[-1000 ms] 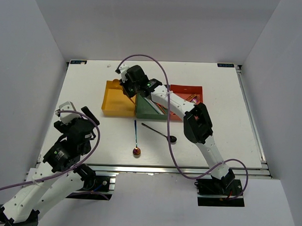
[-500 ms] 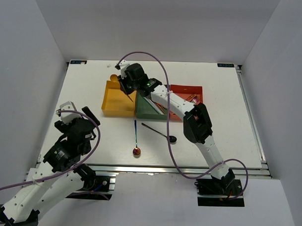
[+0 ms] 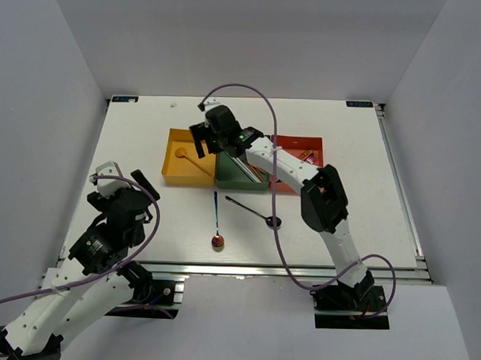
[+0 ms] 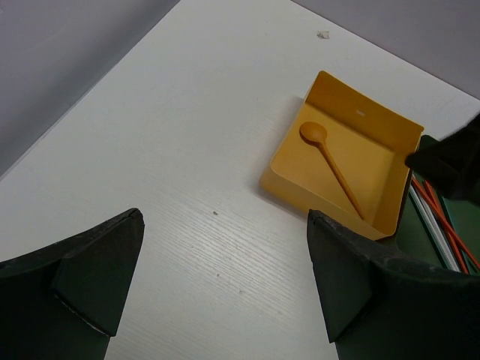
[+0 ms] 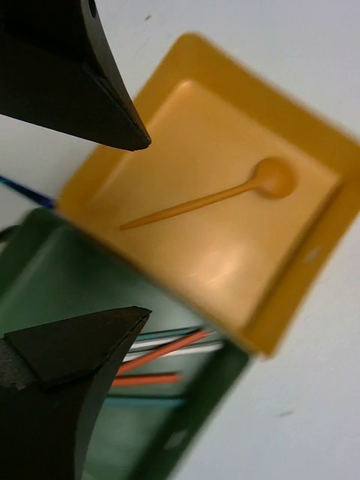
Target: Sort the eating utensils into containers
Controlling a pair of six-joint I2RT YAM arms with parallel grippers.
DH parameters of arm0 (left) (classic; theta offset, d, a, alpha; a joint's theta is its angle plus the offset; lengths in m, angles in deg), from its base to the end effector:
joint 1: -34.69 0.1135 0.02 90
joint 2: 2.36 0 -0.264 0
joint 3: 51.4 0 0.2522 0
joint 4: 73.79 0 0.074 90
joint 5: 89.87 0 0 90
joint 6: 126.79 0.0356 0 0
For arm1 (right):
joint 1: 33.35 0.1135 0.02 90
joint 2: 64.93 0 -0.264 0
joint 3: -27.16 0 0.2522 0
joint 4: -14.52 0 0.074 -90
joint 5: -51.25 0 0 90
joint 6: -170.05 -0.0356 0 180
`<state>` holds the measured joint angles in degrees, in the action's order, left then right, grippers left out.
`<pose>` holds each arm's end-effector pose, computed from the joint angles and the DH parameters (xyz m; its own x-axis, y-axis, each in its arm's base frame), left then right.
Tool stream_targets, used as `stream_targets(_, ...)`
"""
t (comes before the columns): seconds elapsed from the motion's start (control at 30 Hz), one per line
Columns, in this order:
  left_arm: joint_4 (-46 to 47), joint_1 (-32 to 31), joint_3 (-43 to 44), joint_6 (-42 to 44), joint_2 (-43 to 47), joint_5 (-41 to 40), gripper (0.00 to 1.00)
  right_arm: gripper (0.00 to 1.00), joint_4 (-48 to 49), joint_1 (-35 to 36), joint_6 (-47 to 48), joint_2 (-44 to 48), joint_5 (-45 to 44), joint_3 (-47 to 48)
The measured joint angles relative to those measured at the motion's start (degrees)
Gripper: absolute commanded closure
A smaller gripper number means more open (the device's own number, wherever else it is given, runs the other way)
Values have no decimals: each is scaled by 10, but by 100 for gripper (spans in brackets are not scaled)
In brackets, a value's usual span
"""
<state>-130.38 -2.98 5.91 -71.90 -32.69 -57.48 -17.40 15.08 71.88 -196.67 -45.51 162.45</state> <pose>0.0958 -0.0360 0.3152 -0.1740 -0.2549 -0.9512 -0.4325 0.8875 -0.1587 0.3639 0.4040 0.2741 -0.4079 -0.2472 -0.8789 -0.6226 0.7795 0.0697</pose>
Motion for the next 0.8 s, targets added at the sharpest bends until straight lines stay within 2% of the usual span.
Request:
stream_targets(0.13, 0, 0, 0, 1, 4, 0, 2, 11, -78, 26, -96, 99, -99, -104)
stream_targets(0.27, 0, 0, 0, 2, 7, 0, 2, 12, -136, 90, -188, 155, -190, -166)
stream_targets(0.33, 0, 0, 0, 2, 8, 1, 2, 20, -151, 123, -220, 160, -212, -194)
stream_targets(0.37, 0, 0, 0, 2, 8, 1, 2, 24, -152, 140, -233, 161, -215, -213)
stream_targets(0.4, 0, 0, 0, 2, 8, 2, 2, 35, -153, 153, -245, 160, -214, -232)
stream_targets(0.47, 0, 0, 0, 2, 9, 3, 2, 46, -156, 168, -264, 158, -202, -269)
stream_targets(0.6, 1, 0, 0, 2, 12, 7, 2, 49, -155, 170, -294, 155, -187, -319)
stream_targets(0.8, 9, 0, 0, 6, 13, 13, 2, 54, -143, 176, -317, 148, -169, -337)
